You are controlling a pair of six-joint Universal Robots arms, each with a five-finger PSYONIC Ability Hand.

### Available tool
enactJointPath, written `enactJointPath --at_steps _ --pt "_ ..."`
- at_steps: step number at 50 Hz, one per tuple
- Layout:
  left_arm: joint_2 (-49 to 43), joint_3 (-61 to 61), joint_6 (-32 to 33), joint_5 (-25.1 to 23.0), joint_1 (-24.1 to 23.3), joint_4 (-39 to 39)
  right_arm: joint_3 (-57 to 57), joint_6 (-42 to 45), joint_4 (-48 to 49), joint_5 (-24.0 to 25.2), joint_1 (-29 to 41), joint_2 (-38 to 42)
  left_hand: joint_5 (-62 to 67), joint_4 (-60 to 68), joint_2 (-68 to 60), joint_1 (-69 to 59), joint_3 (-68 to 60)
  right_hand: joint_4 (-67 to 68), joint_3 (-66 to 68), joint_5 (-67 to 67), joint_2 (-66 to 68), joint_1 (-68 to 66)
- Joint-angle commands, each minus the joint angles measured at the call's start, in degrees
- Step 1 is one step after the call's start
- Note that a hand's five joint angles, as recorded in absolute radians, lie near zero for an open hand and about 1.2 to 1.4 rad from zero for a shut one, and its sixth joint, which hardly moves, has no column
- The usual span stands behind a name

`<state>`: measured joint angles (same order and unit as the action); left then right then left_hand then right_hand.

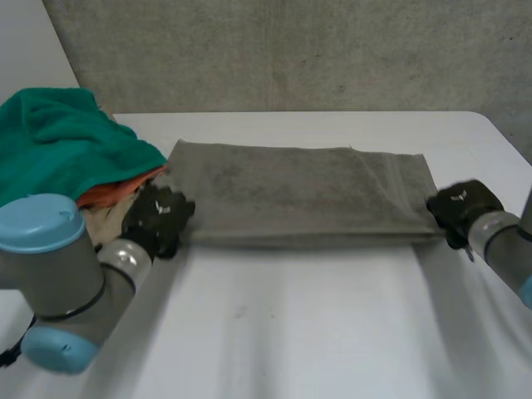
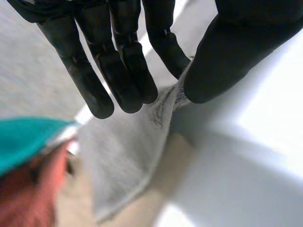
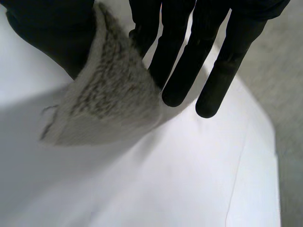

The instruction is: Fold the laundry.

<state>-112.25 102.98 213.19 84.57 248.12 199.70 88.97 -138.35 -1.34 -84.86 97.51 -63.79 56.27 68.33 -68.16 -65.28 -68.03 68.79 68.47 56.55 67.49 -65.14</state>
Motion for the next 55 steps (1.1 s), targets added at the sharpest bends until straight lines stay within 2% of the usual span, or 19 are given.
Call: enactJointPath --at_steps 1,4,8,11,22,31,39,46,52,55 --pt "1.69 2.93 0.39 -0.99 -1.49 -2.14 1.91 3.88 -2.44 1.36 -2.94 -1.87 -13.77 -15.83 15.66 12.78 15.53 11.21 11.53 13.45 12.51 -14.86" --pt "1.43 3.01 0.12 -0.99 -2.11 2.68 1.56 3.70 -2.18 2.24 -3.38 -1.96 -31.43 -33.49 33.33 30.44 33.20 11.21 11.53 13.45 12.51 -14.86" --pt "1.16 3.45 0.39 -0.55 -1.85 8.05 1.47 3.44 -1.30 2.42 -3.55 -1.87 -31.16 -33.22 33.05 30.17 32.93 11.21 11.53 13.45 12.51 -14.86" --pt "0.28 3.54 0.56 -0.29 -1.24 9.30 1.82 3.18 -0.16 2.51 -3.55 -1.87 -30.82 -32.88 32.72 29.83 32.59 11.21 11.53 13.45 12.51 -14.86" --pt "-0.51 5.30 1.79 -0.99 1.66 7.37 1.56 2.82 1.69 2.51 -4.43 -1.87 -30.98 -33.05 32.88 30.00 32.75 11.21 11.53 13.45 12.51 -14.86" --pt "-0.68 5.30 2.41 -2.83 5.18 2.53 1.47 2.82 2.57 2.60 -5.58 -1.69 -40.57 -42.63 42.47 39.58 42.34 11.21 11.53 13.45 12.51 -14.86" --pt "-4.89 2.41 2.32 -6.61 8.43 2.71 1.56 2.74 3.18 2.60 -5.49 -1.69 -38.23 -40.29 40.13 37.24 40.00 11.21 11.53 13.45 12.51 -14.86" --pt "-7.71 -0.23 2.41 -7.58 8.78 2.80 2.09 2.74 3.18 2.60 -5.58 -1.69 -28.83 -30.89 30.73 27.84 30.60 11.21 11.53 13.45 12.51 -14.86" --pt "-8.77 -2.61 2.23 -7.93 8.70 2.80 2.61 2.74 3.27 2.60 -5.58 -1.61 -25.94 -28.01 27.84 24.96 27.71 11.21 11.53 13.45 12.51 -14.86" --pt "-9.47 -3.75 2.23 -8.11 8.70 2.80 2.97 2.74 3.27 2.60 -5.66 -1.61 -14.53 -16.59 16.43 13.54 16.30 11.21 11.53 13.45 12.51 -14.86"
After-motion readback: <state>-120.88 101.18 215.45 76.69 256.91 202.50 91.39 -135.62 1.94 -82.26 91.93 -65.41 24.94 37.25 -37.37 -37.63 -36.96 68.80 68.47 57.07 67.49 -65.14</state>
